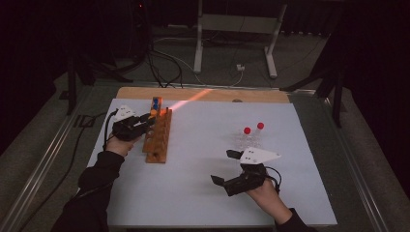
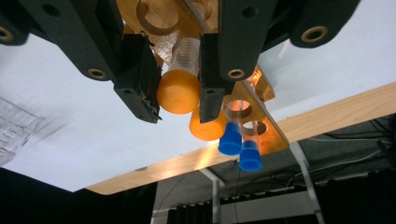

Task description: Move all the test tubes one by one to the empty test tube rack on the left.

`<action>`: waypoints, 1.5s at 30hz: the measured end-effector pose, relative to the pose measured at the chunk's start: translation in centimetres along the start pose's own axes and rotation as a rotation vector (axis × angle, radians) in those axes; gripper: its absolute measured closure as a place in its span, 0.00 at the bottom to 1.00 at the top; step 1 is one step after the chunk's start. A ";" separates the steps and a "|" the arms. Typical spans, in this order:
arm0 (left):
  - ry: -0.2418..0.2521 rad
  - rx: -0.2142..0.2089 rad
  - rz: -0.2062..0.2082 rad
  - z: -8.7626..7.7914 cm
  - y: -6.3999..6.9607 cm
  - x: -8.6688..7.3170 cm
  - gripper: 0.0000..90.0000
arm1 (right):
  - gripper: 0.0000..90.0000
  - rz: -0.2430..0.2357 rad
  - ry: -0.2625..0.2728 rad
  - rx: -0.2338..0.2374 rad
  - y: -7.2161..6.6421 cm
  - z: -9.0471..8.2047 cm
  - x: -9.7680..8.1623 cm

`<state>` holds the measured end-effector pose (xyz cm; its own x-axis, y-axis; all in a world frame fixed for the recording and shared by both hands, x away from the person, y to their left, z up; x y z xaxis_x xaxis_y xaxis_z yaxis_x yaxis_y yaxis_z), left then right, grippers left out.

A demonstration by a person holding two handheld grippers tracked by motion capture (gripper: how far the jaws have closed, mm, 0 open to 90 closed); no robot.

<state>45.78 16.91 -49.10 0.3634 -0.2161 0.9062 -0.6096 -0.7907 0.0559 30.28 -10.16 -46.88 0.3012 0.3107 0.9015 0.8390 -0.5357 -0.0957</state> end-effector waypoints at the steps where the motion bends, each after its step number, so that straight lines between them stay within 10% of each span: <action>1: 0.000 -0.008 -0.004 0.0 0.1 0.0 0.77 | 0.02 0.001 0.001 0.001 0.0 0.0 0.0; 12: 0.051 -0.138 -0.043 -3.3 4.0 1.9 0.18 | 0.02 0.000 0.055 -0.063 2.1 -2.2 1.7; 18: 0.071 -0.221 0.024 -4.9 7.6 2.2 0.02 | 0.02 0.012 0.087 -0.155 4.8 -4.4 2.4; 32: 0.070 -0.339 0.085 -5.6 12.5 1.0 0.02 | 0.08 0.072 -0.014 -0.309 10.8 -4.2 -0.9; 45: 0.066 -0.365 0.104 -5.7 13.4 0.8 0.02 | 0.45 0.078 -0.115 -0.355 13.3 -2.0 -3.2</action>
<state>33.94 9.41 -45.23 0.2476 -0.2383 0.9391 -0.8559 -0.5080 0.0968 39.60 -19.86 -50.17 0.4243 0.3335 0.8419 0.6085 -0.7935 0.0077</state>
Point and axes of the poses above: each handheld gripper's, and its own axes: z roughly forward along the jaws, x roughly out of its top, y roughly to its right, the point moved 9 cm from there along z, roughly forward along the jaws, and after that the axes turned 1 degree about -x, right-handed, at the moved point
